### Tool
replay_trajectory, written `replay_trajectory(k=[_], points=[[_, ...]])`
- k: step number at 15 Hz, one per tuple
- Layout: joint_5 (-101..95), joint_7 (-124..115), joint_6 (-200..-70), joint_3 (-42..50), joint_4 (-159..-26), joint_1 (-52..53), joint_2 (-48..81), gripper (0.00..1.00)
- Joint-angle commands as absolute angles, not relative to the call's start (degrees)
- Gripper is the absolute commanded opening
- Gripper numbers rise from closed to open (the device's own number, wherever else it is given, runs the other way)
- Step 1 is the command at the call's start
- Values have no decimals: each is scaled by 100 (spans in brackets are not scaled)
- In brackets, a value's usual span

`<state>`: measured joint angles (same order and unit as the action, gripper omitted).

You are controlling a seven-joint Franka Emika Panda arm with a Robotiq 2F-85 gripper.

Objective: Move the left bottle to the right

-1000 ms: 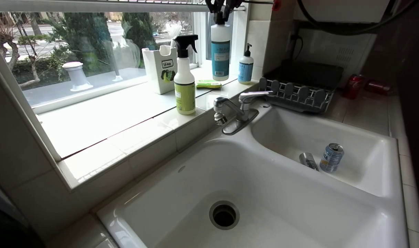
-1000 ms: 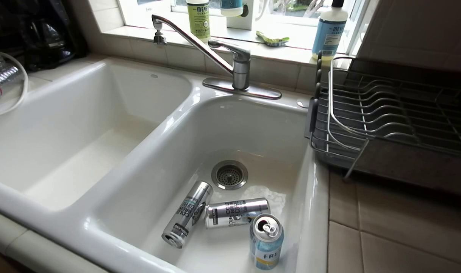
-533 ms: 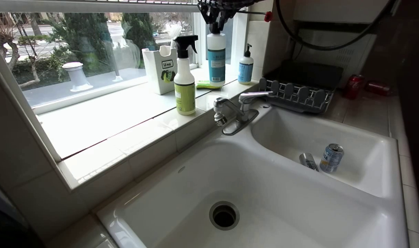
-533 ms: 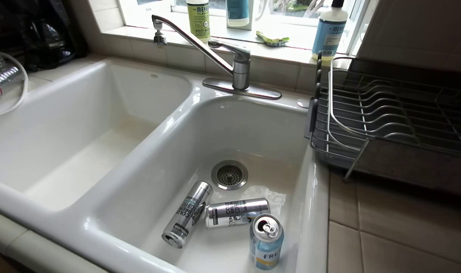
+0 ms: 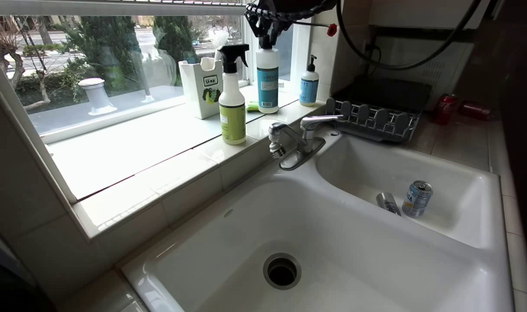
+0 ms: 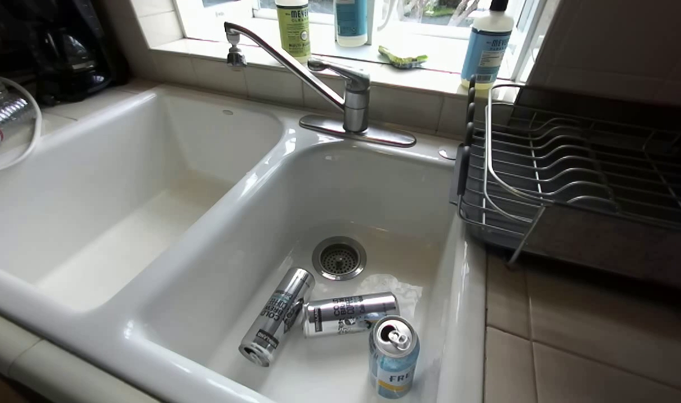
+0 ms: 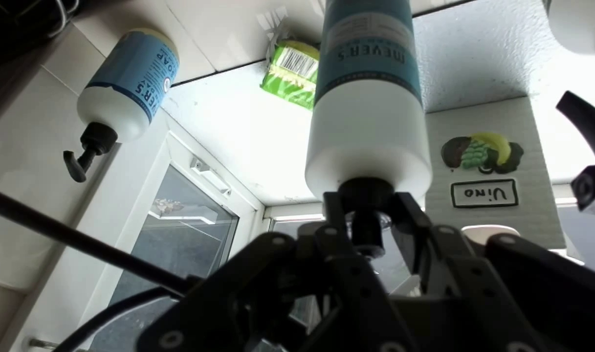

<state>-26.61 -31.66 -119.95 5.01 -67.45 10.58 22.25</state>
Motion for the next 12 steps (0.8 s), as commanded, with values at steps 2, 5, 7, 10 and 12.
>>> replay_trajectory(k=[2, 5, 7, 10, 12], points=[[-2227, -2814, -12336, 394, -6768, 842, 2304, 8], [-2046, -2711, -12253, 386, -6779, 795, 2312, 8], [-1937, -2636, -12195, 384, -6775, 780, 2319, 8], [-2061, -2737, -12227, 467, -6759, 850, 2342, 8], [-2062, -2732, -12227, 469, -6759, 850, 2347, 30]])
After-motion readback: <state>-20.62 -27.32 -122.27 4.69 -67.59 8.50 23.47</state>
